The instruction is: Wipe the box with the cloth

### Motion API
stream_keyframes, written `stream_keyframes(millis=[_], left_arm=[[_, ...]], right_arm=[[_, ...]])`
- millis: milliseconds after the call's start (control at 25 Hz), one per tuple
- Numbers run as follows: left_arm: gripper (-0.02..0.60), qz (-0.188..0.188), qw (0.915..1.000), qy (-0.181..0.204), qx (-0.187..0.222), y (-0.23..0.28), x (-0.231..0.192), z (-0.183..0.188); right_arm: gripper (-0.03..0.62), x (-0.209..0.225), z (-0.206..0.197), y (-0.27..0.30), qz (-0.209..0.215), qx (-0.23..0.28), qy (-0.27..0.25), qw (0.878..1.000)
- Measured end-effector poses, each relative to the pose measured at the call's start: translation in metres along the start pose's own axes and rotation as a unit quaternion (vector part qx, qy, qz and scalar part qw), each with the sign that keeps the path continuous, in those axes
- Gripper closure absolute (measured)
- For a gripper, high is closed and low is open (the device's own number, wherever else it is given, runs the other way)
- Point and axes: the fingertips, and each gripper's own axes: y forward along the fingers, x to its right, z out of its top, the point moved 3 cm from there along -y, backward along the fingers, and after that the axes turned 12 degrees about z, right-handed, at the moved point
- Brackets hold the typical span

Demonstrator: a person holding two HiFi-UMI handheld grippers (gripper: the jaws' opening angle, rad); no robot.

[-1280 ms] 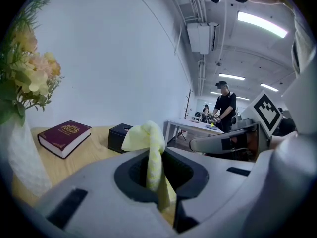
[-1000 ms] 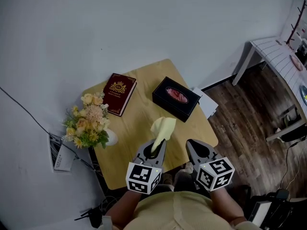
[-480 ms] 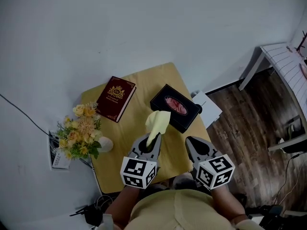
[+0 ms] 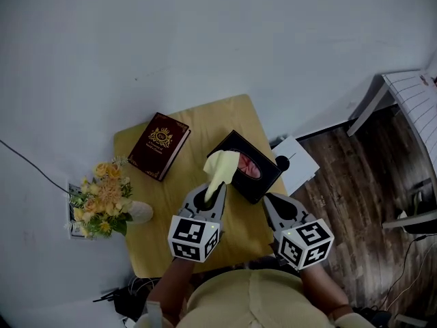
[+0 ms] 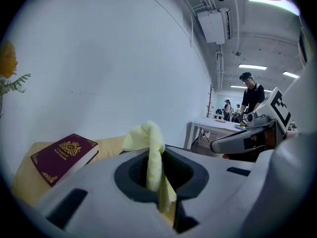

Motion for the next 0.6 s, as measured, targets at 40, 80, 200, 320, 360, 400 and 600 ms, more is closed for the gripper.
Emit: stream_keyframes(millis=[40,80,200,320,360,400,600], left_arm=[[0.546,0.004,1.0,0.002,-0.001,0.005,-0.001,0.001],[0.546,0.008,1.0,0.003,-0.002,0.01,-0.002,0.003],[0.546,0.028,0.9995,0.012,-0.005,0.025,-0.006,0.007],[0.546,0.044,0.9983,0.035,-0.013,0.038,-0.008,0.009],[0.546,0.045,0.998,0.041,-0.017,0.041,-0.007,0.009],[0.546,0.046,0.9978,0.044,-0.021,0.044,-0.007,0.009],[0.546,0.064,0.9963,0.041,-0.038,0.061,-0.013,0.008]], right_arm=[[0.563,0.004,0.001,0.001,0.002,-0.002,0.001,1.0],[0.563,0.008,0.001,0.001,0.004,-0.005,0.002,1.0],[0.563,0.02,0.003,0.003,0.011,-0.011,0.004,1.0],[0.563,0.031,0.005,0.006,0.017,-0.014,0.009,1.0],[0.563,0.034,0.006,0.007,0.02,-0.015,0.011,1.0],[0.563,0.037,0.006,0.008,0.023,-0.016,0.013,1.0],[0.563,0.048,0.005,0.015,0.04,-0.026,0.018,0.999]])
